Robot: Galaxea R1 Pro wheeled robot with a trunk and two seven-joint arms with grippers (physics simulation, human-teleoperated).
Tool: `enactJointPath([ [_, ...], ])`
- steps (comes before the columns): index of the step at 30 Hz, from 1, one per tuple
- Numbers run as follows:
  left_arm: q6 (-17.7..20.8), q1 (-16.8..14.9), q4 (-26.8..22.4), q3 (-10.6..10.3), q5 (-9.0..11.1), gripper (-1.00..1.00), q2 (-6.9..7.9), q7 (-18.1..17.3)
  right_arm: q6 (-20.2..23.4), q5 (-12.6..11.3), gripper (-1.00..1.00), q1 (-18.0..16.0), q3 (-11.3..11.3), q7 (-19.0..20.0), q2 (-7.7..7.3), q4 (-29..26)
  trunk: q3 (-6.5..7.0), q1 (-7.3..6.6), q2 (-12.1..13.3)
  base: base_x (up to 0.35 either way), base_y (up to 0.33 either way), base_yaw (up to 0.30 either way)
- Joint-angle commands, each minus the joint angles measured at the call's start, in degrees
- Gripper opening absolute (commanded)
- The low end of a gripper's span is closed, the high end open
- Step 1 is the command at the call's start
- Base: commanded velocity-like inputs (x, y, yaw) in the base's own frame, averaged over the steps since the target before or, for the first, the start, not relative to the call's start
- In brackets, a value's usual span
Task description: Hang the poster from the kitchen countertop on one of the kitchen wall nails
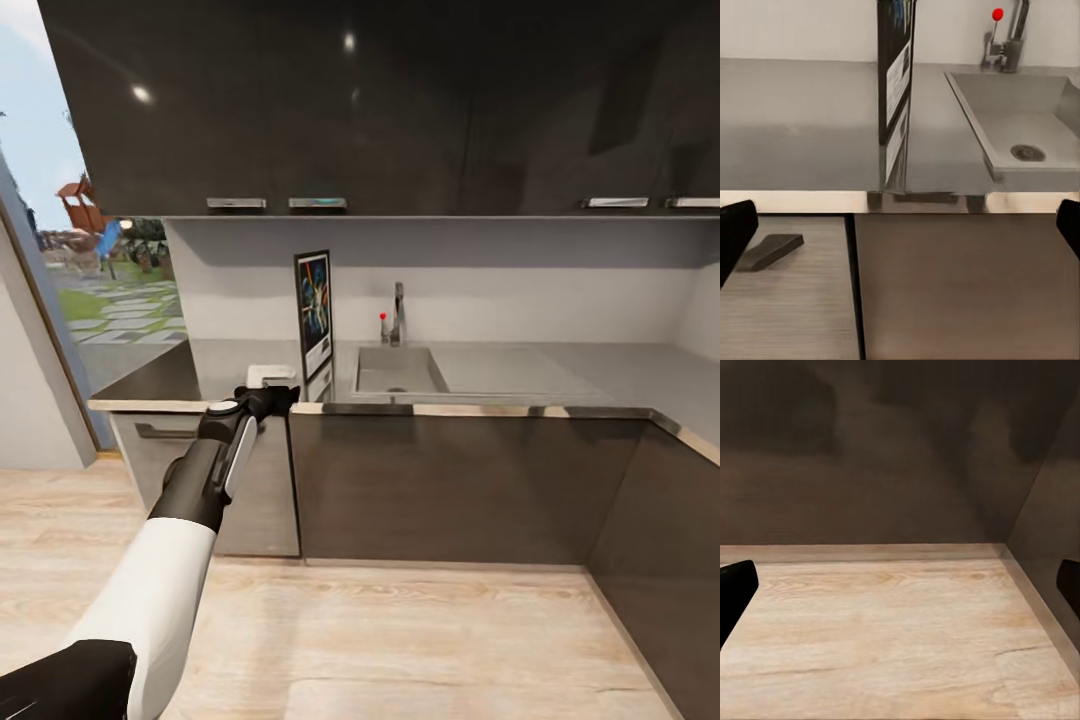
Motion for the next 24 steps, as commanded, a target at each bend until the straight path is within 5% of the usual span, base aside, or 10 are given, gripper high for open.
enactJointPath([
  [1,0.27,-0.03,-0.07,0.1,-0.32,1.0,-0.05,-0.06,-0.04,0.03,1.0,0.01,0.06,-0.17,-0.01,-0.04,-0.05,0.04,-0.03,0.33,0.0,0.0],
  [24,0.27,-0.03,-0.06,0.06,-0.27,1.0,-0.11,-0.08,-0.04,0.07,1.0,0.01,0.06,-0.13,-0.01,0.2,-0.05,0.04,-0.03,0.331,0.0,0.0],
])
